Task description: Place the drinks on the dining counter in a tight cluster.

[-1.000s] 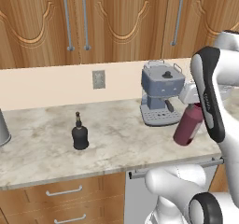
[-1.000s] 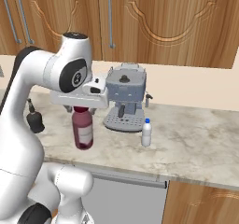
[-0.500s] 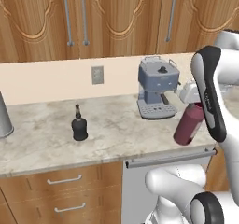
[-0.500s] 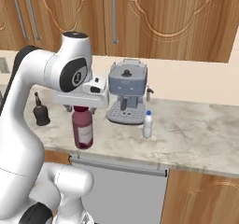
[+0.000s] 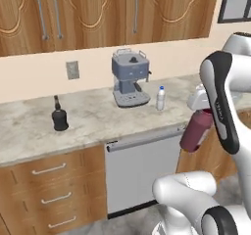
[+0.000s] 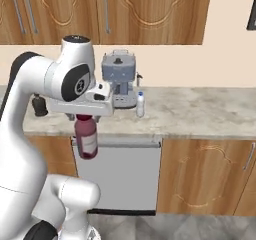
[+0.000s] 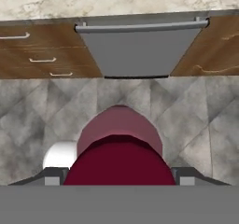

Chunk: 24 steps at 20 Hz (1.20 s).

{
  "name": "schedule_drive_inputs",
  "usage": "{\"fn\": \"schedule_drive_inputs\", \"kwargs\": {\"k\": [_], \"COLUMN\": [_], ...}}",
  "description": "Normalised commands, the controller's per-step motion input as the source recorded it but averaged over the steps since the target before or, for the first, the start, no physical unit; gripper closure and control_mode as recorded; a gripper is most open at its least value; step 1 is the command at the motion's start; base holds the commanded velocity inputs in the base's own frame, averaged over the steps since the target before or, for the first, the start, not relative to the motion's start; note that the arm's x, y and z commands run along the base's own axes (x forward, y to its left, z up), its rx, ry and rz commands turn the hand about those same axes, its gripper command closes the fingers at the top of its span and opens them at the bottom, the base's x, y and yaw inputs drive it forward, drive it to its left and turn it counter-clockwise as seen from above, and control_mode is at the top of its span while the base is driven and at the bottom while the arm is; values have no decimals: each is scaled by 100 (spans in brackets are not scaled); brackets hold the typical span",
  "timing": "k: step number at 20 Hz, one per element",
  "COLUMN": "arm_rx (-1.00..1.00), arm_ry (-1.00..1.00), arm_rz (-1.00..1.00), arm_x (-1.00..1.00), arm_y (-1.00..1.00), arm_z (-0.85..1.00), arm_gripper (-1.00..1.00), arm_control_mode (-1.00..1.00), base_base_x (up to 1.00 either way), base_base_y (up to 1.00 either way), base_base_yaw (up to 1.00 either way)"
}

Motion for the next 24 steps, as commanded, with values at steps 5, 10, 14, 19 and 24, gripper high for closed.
{"fn": "schedule_drive_inputs", "kwargs": {"k": [5,10,14,19,24], "arm_rx": [0,0,0,0,0], "arm_ry": [0,0,0,0,0], "arm_rz": [0,0,0,0,0], "arm_x": [0,0,0,0,0], "arm_y": [0,0,0,0,0], "arm_z": [0,0,0,0,0], "arm_gripper": [100,100,100,100,100], "arm_control_mode": [100,100,100,100,100], "base_base_x": [0,0,0,0,0], "base_base_y": [0,0,0,0,14], "base_base_yaw": [-98,-100,-100,-100,-95]}}
